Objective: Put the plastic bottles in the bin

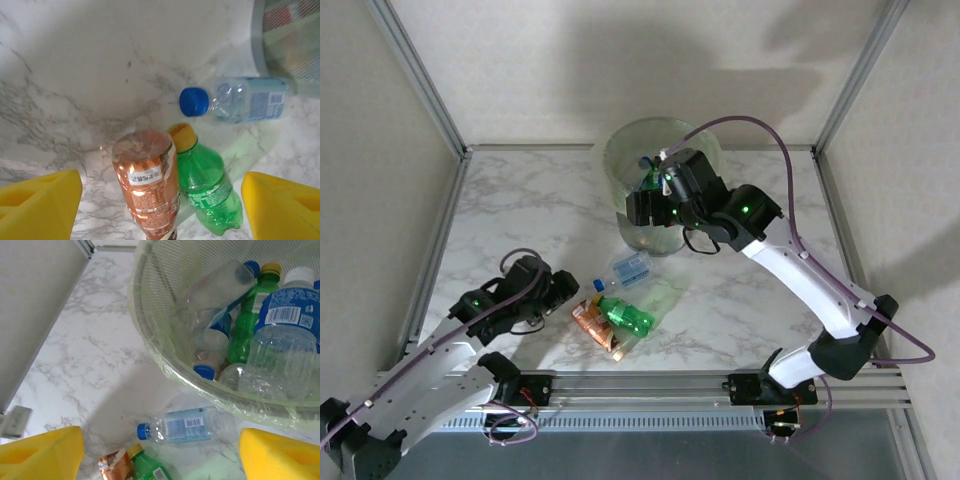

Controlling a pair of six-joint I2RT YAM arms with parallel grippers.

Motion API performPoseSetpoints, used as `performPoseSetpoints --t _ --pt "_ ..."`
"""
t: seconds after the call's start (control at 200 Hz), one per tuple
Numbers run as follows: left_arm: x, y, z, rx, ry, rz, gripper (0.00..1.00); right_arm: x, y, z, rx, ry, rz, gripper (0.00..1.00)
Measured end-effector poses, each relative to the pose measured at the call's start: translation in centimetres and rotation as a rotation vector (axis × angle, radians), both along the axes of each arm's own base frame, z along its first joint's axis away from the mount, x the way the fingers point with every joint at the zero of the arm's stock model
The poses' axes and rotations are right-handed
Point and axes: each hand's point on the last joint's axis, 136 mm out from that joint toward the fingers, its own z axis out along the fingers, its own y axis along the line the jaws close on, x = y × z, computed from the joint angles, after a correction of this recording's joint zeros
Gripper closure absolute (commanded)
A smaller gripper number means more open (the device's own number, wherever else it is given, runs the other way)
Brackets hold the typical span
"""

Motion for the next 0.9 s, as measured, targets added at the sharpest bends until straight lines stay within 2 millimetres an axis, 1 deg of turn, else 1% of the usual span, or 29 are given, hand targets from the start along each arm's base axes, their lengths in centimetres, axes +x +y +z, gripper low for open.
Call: performPoseSetpoints --t 0.12,0.2,0.325,0.711,0.831,0.901 --pt "-0.3 -1.4 -1.4 -0.006 0.032 -0.019 0.18 -0.3 0.4 0.5 0.016 -0.016 0.01 0.19" --pt "-0.2 -1.8 -2.2 0.0 0.05 -0.023 0.18 -0.3 0.4 0.7 0.018 -0.02 0.01 0.19" --pt "-0.1 -2.1 -3.4 0.018 0.08 -0.02 0.19 -0.5 0.4 0.8 0.023 -0.02 0.01 0.19" --pt "0.1 -3.4 -5.3 0.056 0.125 -0.049 0.2 -1.0 -0.1 0.7 0.034 -0.018 -0.015 0.19" --pt "-0.1 -3.2 -6.4 0.07 0.142 -0.049 0.2 -1.0 -0.3 1.0 0.044 -0.02 -0.023 0.19" --pt "-0.3 -3.0 -7.1 0.083 0.156 -0.049 0.22 -1.1 -0.4 1.2 0.05 -0.02 -0.028 0.19"
